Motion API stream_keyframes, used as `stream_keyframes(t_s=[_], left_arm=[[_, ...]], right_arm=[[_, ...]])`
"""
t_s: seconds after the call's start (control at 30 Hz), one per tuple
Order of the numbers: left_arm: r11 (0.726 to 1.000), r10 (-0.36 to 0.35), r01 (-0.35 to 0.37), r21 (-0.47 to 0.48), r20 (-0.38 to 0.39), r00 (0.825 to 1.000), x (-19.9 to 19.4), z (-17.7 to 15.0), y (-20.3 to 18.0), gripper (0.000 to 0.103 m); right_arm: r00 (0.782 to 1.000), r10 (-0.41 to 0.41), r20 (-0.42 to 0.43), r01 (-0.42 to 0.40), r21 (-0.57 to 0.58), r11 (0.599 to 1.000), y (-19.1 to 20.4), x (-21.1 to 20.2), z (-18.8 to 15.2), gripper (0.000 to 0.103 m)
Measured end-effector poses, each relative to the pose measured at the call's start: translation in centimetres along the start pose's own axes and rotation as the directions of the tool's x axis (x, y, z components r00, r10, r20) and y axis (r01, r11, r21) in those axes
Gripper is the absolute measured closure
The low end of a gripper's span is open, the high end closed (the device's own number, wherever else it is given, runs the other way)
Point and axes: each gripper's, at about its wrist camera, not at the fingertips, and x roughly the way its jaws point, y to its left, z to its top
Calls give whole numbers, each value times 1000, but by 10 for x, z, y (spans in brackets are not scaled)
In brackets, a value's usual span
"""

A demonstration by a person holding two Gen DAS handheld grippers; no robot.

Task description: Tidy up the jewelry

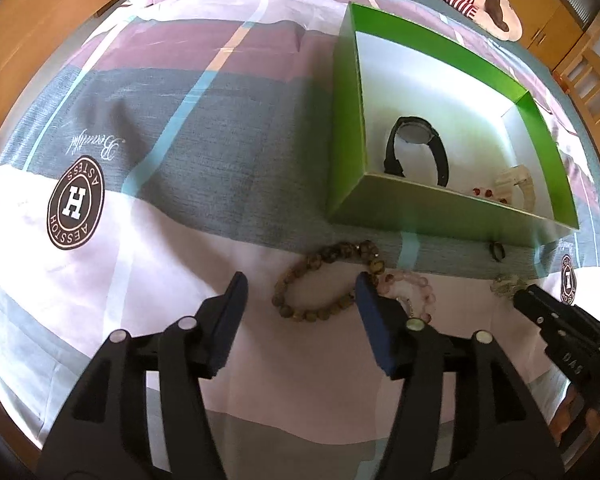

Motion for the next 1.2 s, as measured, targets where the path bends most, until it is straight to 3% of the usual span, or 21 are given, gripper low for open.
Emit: stream_keyframes(t_s=[0.27, 0.47, 0.57, 0.6, 0.67, 0.73, 0.8, 1.07, 1.17, 1.2], left_arm=[[1000, -4, 4, -1, -46, 999, 22, -1, -10, 38], [1000, 8, -8, 7, -59, 998, 34, 0, -14, 36], [1000, -22, 22, 4, -48, 999, 30, 1, -15, 61], [999, -49, 49, -2, -51, 997, 29, 1, -16, 72], [997, -77, 77, -13, -56, 995, 28, 1, -14, 80], [996, -89, 88, -29, -55, 995, 27, 1, -10, 88], [995, -97, 95, -42, -48, 994, 24, 3, -7, 92], [990, -123, 121, -65, -25, 992, 10, 4, 3, 92], [995, -90, 87, -55, -57, 994, 20, 1, 1, 85], [995, -84, 81, -50, -63, 995, 23, 1, 0, 78]], right_arm=[[1000, -2, -2, 2, 11, 1000, -1, 5, 0, 51], [999, -52, 0, 52, -42, 998, 7, 14, -1, 48], [997, -77, 5, 77, -71, 995, 9, 20, -2, 49], [997, -82, 4, 82, -78, 994, 9, 21, -2, 50], [996, -91, 6, 91, -99, 991, 11, 22, -2, 78], [996, -92, 3, 92, -128, 988, 18, 22, -1, 85], [997, -73, -1, 72, -144, 987, 23, 21, -1, 85], [999, -47, 26, 51, -151, 987, 30, 12, 1, 85], [999, -44, 21, 46, -141, 989, 26, 12, -1, 85], [999, -41, 15, 42, -134, 990, 25, 14, 0, 85]])
